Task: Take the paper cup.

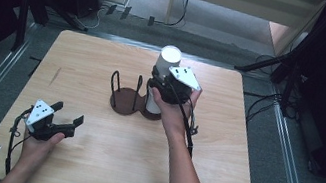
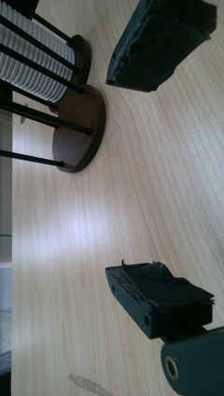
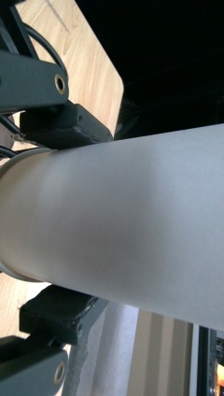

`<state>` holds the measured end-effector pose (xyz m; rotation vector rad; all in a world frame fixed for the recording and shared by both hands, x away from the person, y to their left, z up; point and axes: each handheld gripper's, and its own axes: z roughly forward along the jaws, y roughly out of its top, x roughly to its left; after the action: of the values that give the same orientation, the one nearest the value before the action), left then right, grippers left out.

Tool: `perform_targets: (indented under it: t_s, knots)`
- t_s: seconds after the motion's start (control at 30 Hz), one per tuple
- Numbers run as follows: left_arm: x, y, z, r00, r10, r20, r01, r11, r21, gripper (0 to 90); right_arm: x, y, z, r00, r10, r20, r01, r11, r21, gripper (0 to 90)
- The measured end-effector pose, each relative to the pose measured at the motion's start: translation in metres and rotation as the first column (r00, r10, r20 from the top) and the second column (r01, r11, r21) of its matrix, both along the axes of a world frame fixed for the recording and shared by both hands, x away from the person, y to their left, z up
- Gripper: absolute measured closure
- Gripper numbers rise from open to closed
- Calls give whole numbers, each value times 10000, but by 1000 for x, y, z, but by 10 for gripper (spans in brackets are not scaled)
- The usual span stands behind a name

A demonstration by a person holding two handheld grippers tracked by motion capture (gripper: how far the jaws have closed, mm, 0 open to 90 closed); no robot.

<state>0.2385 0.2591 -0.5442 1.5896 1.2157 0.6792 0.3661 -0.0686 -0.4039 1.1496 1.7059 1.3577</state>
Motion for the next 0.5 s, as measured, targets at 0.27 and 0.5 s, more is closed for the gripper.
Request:
perform_targets:
  t_s: [0.27, 0.5]
  knots:
    - [0, -1, 0, 10000, -9, -6, 9, 10000, 54, 86, -3, 0, 12, 9995, -6, 322, 5, 10000, 20, 323]
    - [0, -1, 0, 10000, -3, -1, 3, 10000, 23, 86, -6, 0, 19, 9980, -43, 626, 42, 10000, 17, 329]
